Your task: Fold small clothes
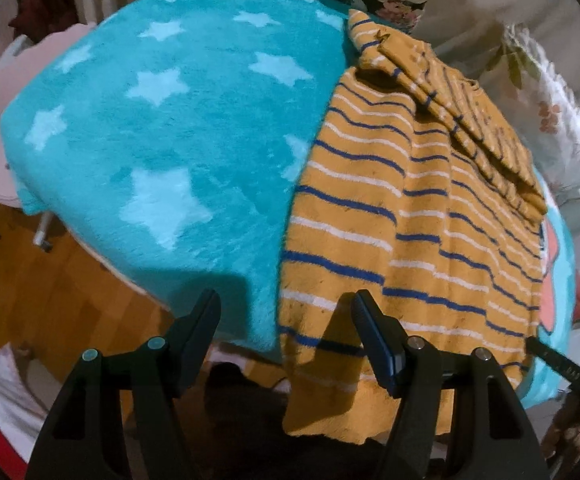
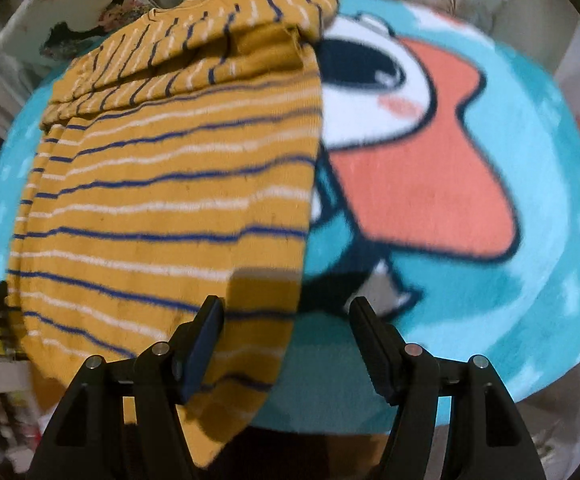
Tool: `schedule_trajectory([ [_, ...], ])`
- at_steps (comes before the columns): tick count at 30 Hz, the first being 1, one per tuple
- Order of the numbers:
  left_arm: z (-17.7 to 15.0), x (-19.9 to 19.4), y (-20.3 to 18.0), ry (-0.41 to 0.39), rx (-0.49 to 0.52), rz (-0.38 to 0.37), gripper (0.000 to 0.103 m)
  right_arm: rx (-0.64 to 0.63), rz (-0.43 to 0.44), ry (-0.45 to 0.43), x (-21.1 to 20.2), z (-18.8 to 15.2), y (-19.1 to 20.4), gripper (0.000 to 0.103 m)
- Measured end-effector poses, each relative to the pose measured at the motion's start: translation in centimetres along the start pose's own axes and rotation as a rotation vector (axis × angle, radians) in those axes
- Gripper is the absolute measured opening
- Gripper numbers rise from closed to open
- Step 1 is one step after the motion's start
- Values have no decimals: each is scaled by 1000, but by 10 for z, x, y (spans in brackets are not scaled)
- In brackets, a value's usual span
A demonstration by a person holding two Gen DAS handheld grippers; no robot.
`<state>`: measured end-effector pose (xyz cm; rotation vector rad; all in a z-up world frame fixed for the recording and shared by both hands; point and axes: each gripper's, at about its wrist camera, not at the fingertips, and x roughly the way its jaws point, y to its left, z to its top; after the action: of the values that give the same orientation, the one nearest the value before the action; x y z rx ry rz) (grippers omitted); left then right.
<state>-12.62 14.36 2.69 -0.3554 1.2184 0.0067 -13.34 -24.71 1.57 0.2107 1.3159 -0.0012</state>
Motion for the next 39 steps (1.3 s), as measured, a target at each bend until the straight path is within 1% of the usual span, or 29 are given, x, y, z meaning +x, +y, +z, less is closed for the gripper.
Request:
schedule_trajectory([
  [1, 0, 2, 0, 2, 0, -27, 67, 32, 63, 15, 2, -4, -6, 70],
  [2, 1, 3, 1, 5, -1, -49, 67, 55, 106, 26, 4, -6, -10, 71],
  [3, 2, 7, 1, 15, -7, -92, 67, 87, 154, 27, 5, -9, -15, 71],
  [5, 2, 10, 1, 25, -19, -144, 67, 108, 195, 14, 4, -12, -20, 71],
  [8, 0, 12, -3, 22, -9, -197, 67, 146, 289, 11, 5, -15, -24, 71],
  [10, -5, 12, -8, 26, -3, -215, 67, 151, 321, 1, 5, -18, -24, 71],
  [14, -18, 11, -13, 31, 11, -215, 67, 114, 379, -9, 3, -27, -14, 71],
  [16, -27, 15, -13, 56, -2, -220, 67, 82, 395, -7, 4, -32, -5, 71],
  [19, -40, 28, -13, 114, -28, -227, 66, 27, 391, -5, 3, -39, 5, 71],
  [21, -47, 30, -15, 127, -39, -232, 55, -2, 378, -7, 3, -41, 9, 71],
  [22, -48, 30, -17, 130, -44, -239, 43, -17, 372, -8, 2, -42, 11, 71],
  [23, -49, 29, -18, 131, -47, -244, 31, -22, 372, -8, 2, -42, 11, 69],
  [24, -49, 26, -20, 126, -49, -242, 23, -25, 374, -8, 2, -43, 11, 66],
  [25, -49, 23, -21, 122, -45, -240, 15, -27, 382, -5, 2, -43, 10, 52],
  [26, -49, 19, -24, 115, -40, -231, 14, -28, 386, 1, 4, -43, 9, 34],
  [28, -49, 10, -28, 100, -38, -211, 12, -36, 408, 13, 7, -45, 6, 19],
  [29, -49, 5, -29, 92, -46, -215, 12, -39, 427, 3, 5, -45, 5, 16],
  [33, -44, -18, -29, 59, -91, -253, 12, -50, 515, -62, -15, -40, -2, 15],
  [36, -33, -34, -31, 33, -128, -285, 11, -39, 556, -86, -28, -31, -7, 14],
  [39, -18, -45, -36, 7, -141, -312, 11, -1, 627, -99, -37, -17, -15, 14],
])
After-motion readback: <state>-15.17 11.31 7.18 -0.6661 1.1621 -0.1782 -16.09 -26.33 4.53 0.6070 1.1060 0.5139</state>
